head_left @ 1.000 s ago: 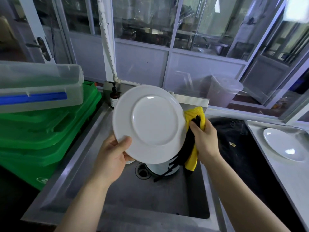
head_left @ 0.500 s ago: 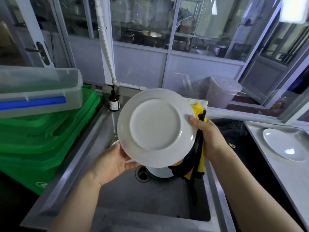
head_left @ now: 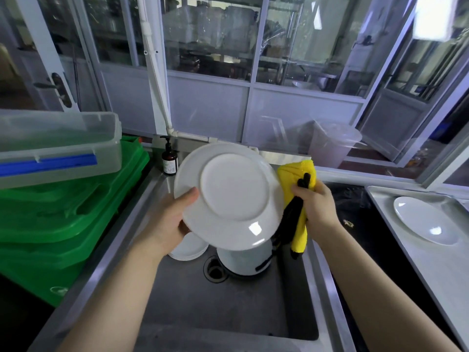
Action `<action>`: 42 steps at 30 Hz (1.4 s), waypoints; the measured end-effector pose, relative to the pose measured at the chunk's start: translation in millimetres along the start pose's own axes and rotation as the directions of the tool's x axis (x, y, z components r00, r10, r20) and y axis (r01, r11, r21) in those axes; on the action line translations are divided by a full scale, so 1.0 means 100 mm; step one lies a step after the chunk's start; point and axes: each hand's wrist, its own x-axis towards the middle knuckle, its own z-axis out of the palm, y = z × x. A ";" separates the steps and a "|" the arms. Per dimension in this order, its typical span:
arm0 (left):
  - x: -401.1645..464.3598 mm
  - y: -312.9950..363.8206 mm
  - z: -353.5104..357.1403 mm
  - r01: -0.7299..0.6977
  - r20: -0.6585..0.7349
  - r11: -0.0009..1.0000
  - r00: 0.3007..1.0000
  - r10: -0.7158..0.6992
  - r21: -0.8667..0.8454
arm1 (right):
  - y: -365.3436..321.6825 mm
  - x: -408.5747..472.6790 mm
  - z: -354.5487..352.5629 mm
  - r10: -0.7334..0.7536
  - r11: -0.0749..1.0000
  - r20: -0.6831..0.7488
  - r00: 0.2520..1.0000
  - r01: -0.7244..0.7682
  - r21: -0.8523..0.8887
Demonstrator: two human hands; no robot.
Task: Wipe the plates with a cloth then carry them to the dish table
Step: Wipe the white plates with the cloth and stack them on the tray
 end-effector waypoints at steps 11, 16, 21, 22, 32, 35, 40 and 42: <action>0.04 -0.21 0.66 -0.274 -0.349 0.961 0.905 0.243 -0.041 | -0.13 -0.66 0.50 -0.571 0.619 0.348 0.744 0.668 -0.413; 0.02 -0.28 0.72 -0.310 -0.362 0.950 0.890 0.279 -0.028 | -0.13 -0.87 0.67 -0.604 0.600 0.437 0.666 0.741 -0.301; -0.07 -0.28 0.65 -0.282 -0.359 0.957 0.902 0.241 -0.067 | -0.04 -0.75 0.46 -0.652 0.570 0.354 0.670 0.742 -0.354; -0.09 -0.28 0.63 -0.284 -0.344 0.957 0.906 0.246 -0.065 | -0.01 -0.70 0.41 -0.635 0.596 0.306 0.709 0.702 -0.389; -0.22 -0.30 0.50 -0.237 -0.197 0.949 0.960 0.197 -0.207 | 0.09 -0.24 0.20 0.207 0.924 0.024 0.978 -0.203 0.324; -0.22 -0.38 0.48 -0.142 -0.151 0.963 0.982 0.110 -0.228 | 0.02 -0.25 0.24 0.222 0.882 0.240 0.945 -0.300 0.363; -0.19 -0.47 0.38 0.017 -0.029 0.962 0.999 -0.026 -0.273 | -0.14 -0.39 0.27 0.094 0.894 0.341 0.935 -0.230 0.384; -0.17 -0.49 0.34 0.085 -0.051 0.979 0.994 -0.096 -0.184 | -0.19 -0.41 0.28 -0.025 0.932 0.281 0.959 -0.079 0.353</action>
